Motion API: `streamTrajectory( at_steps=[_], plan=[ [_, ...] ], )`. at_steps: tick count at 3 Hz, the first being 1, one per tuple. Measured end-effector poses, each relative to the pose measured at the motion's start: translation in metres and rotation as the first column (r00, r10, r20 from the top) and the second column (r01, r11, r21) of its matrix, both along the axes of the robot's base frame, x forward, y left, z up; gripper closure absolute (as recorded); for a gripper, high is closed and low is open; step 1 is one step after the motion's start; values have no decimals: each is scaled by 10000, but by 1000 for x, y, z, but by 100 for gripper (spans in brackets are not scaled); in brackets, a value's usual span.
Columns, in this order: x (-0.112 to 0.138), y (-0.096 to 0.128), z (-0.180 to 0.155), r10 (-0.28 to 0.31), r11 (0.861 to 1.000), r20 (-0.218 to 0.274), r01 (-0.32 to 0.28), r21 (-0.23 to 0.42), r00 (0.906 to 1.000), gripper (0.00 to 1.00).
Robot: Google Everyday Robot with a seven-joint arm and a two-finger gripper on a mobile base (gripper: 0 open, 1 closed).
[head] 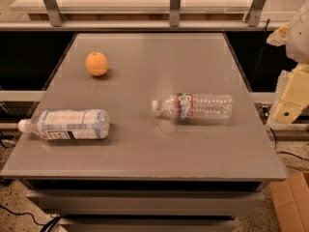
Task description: Place water bottle upright
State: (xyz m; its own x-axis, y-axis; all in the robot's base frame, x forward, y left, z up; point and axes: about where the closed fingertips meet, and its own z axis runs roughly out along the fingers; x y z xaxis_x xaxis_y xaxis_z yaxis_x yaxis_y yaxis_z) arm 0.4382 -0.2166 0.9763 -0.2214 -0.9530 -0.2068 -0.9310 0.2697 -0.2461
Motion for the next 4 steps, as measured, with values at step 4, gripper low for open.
streamTrajectory(
  at_steps=[4],
  plan=[
    [14,53,0,2336,9679,626,-2259,-1105,9703,0]
  ],
)
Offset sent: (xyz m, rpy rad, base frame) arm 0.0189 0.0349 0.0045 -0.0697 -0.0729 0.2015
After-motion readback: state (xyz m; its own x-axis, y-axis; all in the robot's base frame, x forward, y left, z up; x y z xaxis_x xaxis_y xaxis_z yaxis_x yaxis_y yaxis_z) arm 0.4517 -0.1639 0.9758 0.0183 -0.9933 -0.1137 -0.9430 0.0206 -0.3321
